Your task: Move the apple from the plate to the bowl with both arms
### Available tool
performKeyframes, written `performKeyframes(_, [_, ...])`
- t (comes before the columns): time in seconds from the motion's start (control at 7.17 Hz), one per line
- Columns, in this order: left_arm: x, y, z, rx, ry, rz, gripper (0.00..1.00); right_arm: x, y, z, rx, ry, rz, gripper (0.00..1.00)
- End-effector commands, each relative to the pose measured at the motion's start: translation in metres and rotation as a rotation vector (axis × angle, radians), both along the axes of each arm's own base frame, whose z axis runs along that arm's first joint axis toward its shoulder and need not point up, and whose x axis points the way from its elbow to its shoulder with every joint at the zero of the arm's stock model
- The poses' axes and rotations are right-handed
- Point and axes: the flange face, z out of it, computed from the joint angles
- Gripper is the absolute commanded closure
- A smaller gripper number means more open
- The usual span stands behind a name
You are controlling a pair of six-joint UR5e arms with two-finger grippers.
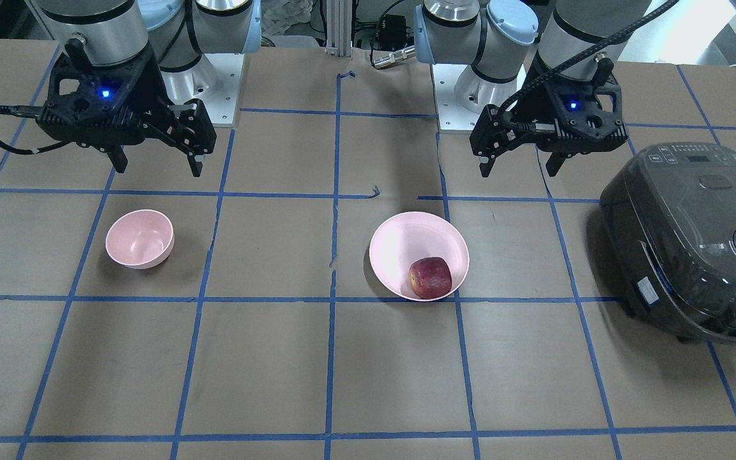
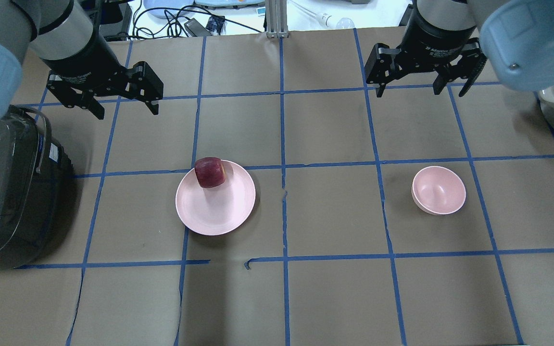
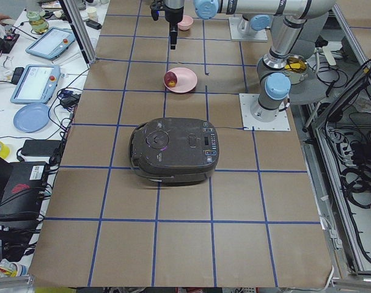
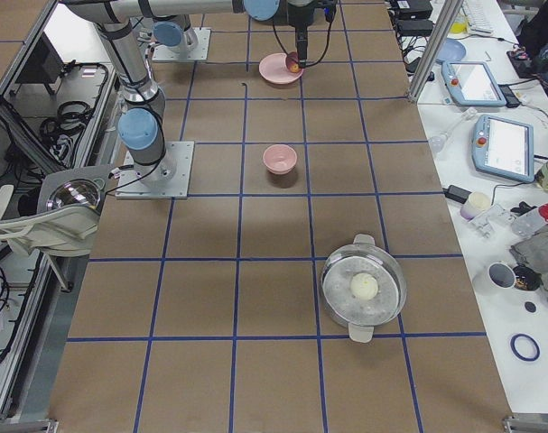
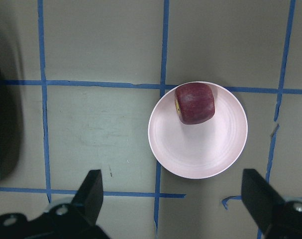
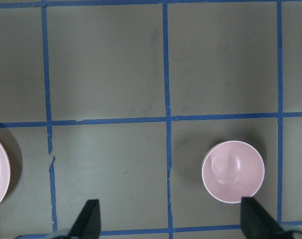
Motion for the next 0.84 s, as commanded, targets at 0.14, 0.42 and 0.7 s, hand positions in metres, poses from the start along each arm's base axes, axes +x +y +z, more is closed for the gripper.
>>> performKeyframes(0.14, [-0.001,-0.001,-0.003,0.006,0.007,0.001,0.0,0.0,0.0,0.0,0.0,-0.001,0.0,0.0])
performKeyframes(0.42, [-0.001,-0.007,-0.015,0.023,0.006,0.0,0.0,0.0,0.0,0.0,0.0,-0.001,0.0,0.0])
performKeyframes(0.7, [-0.003,-0.013,-0.028,0.017,0.01,0.012,0.0,0.0,0.0,0.0,0.0,-0.001,0.0,0.0])
